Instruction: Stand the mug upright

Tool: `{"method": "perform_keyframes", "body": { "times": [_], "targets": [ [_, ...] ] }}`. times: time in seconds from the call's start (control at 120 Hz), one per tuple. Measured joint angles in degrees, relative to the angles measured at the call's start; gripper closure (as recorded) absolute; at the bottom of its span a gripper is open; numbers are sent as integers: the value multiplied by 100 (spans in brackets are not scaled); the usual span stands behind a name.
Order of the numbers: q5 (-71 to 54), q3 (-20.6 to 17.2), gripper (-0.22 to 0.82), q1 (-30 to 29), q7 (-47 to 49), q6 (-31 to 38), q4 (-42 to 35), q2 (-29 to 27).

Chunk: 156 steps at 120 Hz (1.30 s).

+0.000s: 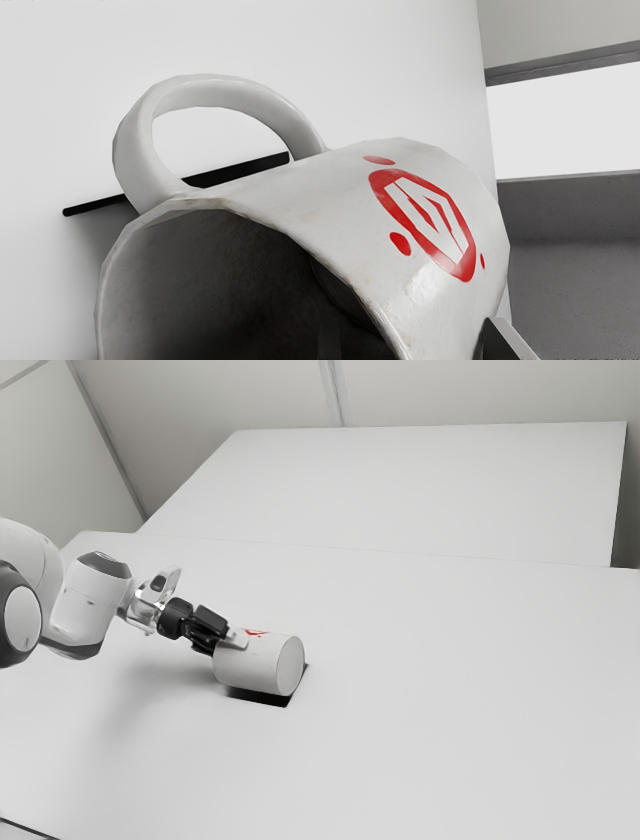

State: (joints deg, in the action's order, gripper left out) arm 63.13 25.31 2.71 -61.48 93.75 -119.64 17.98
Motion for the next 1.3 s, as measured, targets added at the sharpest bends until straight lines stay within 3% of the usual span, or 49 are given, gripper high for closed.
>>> {"method": "perform_keyframes", "body": {
  "times": [0.192,0.4,0.825,1.058,1.3],
  "targets": [
    [28,-9,62,28,-106,5,1,-8],
    [60,-127,72,52,-187,28,16,-116],
    [-244,-445,77,223,-211,216,387,-700],
    [-2127,-966,77,350,113,1251,644,-997],
    [-4133,-1114,78,567,696,2212,667,-1077]
  ]
}}
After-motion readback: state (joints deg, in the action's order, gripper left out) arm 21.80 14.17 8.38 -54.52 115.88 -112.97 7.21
